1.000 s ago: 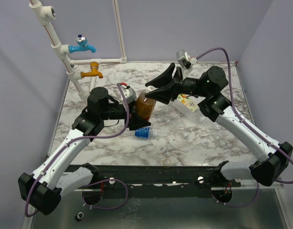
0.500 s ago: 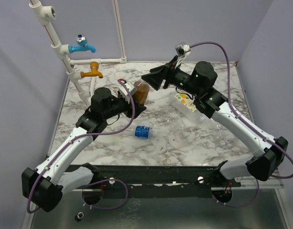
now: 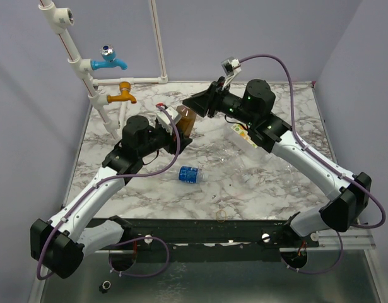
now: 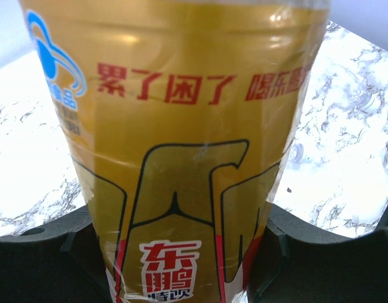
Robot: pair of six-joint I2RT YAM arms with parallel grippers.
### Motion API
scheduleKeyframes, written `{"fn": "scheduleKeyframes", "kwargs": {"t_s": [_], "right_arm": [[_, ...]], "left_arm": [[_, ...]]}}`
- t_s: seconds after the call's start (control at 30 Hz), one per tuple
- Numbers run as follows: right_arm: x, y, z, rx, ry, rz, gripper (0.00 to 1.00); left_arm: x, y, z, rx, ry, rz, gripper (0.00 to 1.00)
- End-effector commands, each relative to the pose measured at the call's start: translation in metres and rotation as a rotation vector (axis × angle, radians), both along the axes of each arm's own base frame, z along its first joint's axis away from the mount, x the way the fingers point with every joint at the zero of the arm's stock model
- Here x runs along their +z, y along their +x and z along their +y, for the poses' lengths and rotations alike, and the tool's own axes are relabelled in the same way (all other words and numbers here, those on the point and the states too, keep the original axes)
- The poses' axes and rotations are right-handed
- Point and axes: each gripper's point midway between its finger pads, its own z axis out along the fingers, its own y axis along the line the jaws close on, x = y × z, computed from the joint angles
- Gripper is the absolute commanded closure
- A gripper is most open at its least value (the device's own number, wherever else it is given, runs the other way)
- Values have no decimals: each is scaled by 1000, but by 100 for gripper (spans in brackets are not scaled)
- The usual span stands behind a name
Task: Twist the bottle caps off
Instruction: Unscrew the bottle cap from the plastic bottle.
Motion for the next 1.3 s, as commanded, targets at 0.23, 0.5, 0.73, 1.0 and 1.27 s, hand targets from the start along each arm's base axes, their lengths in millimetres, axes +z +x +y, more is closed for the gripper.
{"fn": "scheduleKeyframes", "kwargs": {"t_s": [0.23, 0.5, 0.73, 1.0, 1.27], "right_arm": [[14, -6, 1, 26, 25, -52, 99], [35, -80, -6, 328, 28, -266, 99], [32, -145, -18, 685, 35, -352, 99], [27, -152, -21, 759, 13, -345, 99], [43, -71, -29, 226, -13, -290, 9]], "left_arm": [[10, -7, -6, -38, -34, -15, 93], [51, -75, -31, -380, -174, 34, 96], [71, -122, -37, -625, -220, 93, 98], [71, -121, -37, -634, -204, 73, 100], [46, -74, -30, -392, -124, 18, 100]]}}
